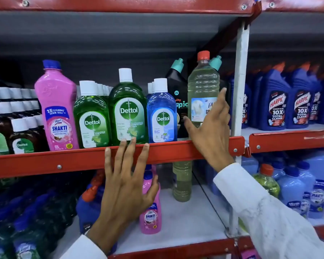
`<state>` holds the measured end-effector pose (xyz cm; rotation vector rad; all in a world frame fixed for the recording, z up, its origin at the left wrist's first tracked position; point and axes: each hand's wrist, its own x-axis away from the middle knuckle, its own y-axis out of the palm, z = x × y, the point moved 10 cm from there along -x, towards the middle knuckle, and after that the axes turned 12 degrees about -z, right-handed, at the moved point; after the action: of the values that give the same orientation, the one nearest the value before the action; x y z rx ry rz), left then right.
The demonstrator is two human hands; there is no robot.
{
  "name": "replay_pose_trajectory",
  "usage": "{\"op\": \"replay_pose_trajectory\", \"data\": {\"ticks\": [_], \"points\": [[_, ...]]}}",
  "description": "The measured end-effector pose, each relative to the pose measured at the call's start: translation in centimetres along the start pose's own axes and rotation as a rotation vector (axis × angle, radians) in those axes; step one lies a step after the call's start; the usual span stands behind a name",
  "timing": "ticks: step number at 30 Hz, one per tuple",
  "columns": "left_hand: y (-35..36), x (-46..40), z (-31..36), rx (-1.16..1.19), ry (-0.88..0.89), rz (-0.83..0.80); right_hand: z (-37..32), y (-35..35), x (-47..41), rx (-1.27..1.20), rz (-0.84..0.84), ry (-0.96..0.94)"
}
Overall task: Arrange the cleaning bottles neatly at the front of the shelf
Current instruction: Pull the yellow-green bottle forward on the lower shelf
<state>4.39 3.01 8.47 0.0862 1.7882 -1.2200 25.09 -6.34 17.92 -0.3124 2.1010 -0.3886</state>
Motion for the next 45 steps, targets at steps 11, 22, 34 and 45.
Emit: {"op": "replay_pose_trajectory", "data": {"ticks": [11, 22, 34, 45], "points": [[0.3, 0.1, -0.1, -0.004, 0.019, 0.059, 3.2, -0.6, -3.1, -0.237, 0.119, 0.149], [0.4, 0.1, -0.2, 0.065, 0.023, 0.107, 1.6, -9.0, 1.9, -0.629, 0.481, -0.058], [-0.3, 0.1, 0.1, 0.105, -0.016, 0.151, 9.2, -2.8, 15.0, -0.640, 0.108, 0.110], [-0.2, 0.0, 0.0, 0.053, -0.008, 0.165, 15.9, 11.2, 18.1, -0.539, -0.132, 0.285]]}}
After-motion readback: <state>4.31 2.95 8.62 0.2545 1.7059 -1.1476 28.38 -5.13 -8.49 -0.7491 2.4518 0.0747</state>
